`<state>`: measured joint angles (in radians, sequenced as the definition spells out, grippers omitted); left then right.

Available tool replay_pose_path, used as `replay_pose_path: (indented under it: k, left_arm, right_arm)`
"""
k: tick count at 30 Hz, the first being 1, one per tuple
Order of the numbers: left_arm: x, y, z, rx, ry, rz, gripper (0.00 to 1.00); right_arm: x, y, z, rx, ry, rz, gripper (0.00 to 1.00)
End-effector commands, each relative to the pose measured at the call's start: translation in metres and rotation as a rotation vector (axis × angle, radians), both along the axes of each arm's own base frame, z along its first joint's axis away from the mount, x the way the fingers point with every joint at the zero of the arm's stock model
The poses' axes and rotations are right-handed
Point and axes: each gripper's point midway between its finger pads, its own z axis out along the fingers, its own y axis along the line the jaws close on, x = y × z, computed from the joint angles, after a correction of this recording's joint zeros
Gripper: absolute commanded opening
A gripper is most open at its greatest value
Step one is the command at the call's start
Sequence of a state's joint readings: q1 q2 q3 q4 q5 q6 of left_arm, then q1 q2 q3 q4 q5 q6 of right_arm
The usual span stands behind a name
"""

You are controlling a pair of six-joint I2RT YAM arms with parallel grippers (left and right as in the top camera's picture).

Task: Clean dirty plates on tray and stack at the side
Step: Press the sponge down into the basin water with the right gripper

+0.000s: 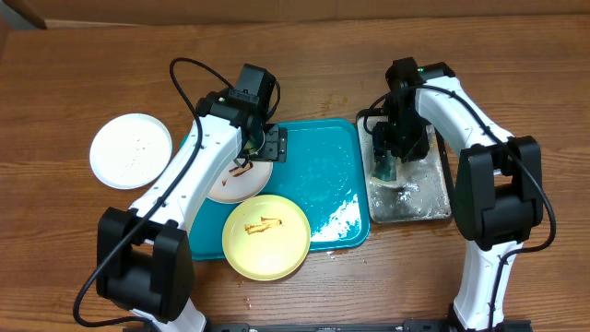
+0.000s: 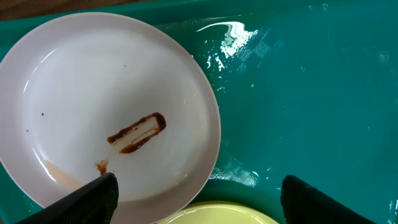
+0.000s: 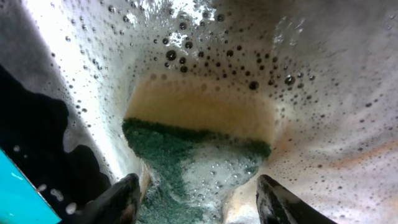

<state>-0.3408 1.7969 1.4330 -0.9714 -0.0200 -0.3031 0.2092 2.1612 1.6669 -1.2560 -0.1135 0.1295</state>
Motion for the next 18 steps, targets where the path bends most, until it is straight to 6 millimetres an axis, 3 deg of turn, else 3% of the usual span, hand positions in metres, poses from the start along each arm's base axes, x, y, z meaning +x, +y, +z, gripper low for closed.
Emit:
replay_pose_path:
  k: [1, 6, 16, 18]
  left_arm:
    - [0.002, -0.002, 0.009, 0.008, -0.03, -0.024, 0.84]
    - [0.002, -0.002, 0.009, 0.011, -0.031, -0.035, 0.84]
    - [0.003, -0.002, 0.01, 0.011, -0.036, -0.041, 0.85]
    - [0.004, -0.002, 0.01, 0.01, -0.037, -0.041, 0.85]
  right_arm:
    - [-0.002, 0.003, -0.002, 0.023, 0.01, -0.005, 0.6]
    - [-0.003, 0.004, -0.001, 0.028, 0.016, -0.005, 0.54]
    - [-0.022, 0.0, -0.017, 0.015, 0.072, -0.006, 0.6]
    - [-0.027, -0.001, -0.021, 0.012, 0.087, -0.005, 0.56]
